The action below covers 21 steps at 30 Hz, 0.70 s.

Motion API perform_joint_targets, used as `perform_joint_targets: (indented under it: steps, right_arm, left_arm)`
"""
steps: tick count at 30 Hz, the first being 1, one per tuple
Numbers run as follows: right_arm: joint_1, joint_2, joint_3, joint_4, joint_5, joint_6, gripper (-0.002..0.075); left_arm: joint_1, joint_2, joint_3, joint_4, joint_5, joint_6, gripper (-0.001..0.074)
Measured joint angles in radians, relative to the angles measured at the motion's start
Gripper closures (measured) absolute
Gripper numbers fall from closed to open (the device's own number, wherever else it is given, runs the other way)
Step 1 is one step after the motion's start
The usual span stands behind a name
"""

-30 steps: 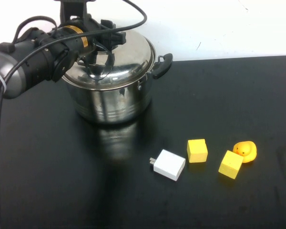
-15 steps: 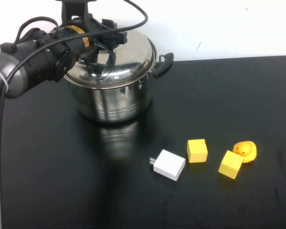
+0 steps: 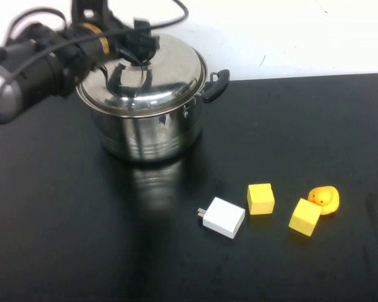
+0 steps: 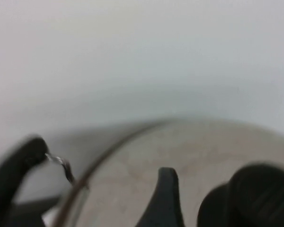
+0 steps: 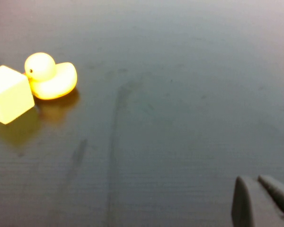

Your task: Cover the pot

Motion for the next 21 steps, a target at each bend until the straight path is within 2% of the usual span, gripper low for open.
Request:
perform_joint_targets:
  steps: [4, 7, 10, 12, 14, 17, 21]
  right_arm:
    - [0.000, 0.000, 0.000, 0.000, 0.000, 0.000, 0.0728]
    - [0.000, 0.000, 0.000, 0.000, 0.000, 0.000, 0.0728]
    - [0.000, 0.000, 0.000, 0.000, 0.000, 0.000, 0.0728]
    - [0.000, 0.000, 0.000, 0.000, 0.000, 0.000, 0.0728]
    - [0.000, 0.000, 0.000, 0.000, 0.000, 0.000, 0.0728]
    - [0.000, 0.000, 0.000, 0.000, 0.000, 0.000, 0.0728]
    - [0.000, 0.000, 0.000, 0.000, 0.000, 0.000, 0.0728]
  left_arm:
    - [0.000, -0.090, 0.000, 0.037, 0.004, 0.000, 0.0227]
    - [0.000, -0.172, 0.000, 0.077, 0.018, 0.000, 0.0315]
    - [0.000, -0.262, 0.000, 0.131, 0.065, 0.000, 0.0472]
    - [0.000, -0.328, 0.000, 0.158, 0.112, 0.000, 0.0604]
    - [0.000, -0.393, 0.000, 0.164, 0.159, 0.000, 0.0680]
    - [0.000, -0.482, 0.009, 0.164, 0.248, -0.002, 0.0718]
    - [0.000, -0.612, 0.088, 0.164, 0.303, -0.030, 0.0731]
